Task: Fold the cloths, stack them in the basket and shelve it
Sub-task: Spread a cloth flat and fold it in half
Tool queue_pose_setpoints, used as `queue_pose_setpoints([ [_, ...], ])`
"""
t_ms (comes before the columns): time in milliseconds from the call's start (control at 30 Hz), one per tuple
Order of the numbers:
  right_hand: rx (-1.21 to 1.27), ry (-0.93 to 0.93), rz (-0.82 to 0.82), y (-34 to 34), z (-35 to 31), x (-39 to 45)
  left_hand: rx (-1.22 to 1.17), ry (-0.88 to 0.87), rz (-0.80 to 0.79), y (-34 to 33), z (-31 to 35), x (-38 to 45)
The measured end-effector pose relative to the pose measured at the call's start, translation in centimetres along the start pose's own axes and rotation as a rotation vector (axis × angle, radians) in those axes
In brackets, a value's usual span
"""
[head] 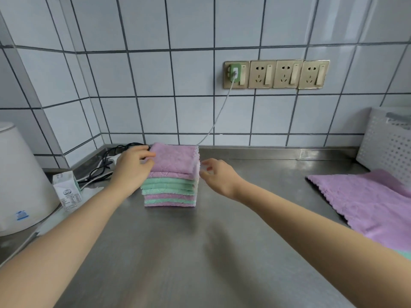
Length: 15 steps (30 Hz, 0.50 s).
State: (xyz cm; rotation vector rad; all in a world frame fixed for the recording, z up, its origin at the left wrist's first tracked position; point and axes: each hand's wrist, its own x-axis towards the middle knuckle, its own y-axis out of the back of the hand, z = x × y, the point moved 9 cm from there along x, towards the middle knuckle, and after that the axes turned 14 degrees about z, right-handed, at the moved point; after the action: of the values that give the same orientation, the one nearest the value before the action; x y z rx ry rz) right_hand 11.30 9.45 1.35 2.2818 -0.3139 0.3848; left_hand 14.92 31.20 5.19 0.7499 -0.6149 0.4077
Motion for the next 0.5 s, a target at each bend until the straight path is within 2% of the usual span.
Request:
queue_pose_setpoints([
  [100, -0.105, 0.05, 0.0, 3.8, 2.3, -3.3, -0.069, -0.1, 0.017, -0.6, 5.2, -2.5],
  [200, -0.21, 0.047, 0.017, 8.4, 6.8, -7.3, -0.12, -0.184, -0.051, -3.9, 10.6, -6.6],
  [500, -0.501, -0.103, 0.154, 21.3, 20.8, -17.0, -0.251, -0.259, -0.477, -17.8, 22.7, -19.2],
])
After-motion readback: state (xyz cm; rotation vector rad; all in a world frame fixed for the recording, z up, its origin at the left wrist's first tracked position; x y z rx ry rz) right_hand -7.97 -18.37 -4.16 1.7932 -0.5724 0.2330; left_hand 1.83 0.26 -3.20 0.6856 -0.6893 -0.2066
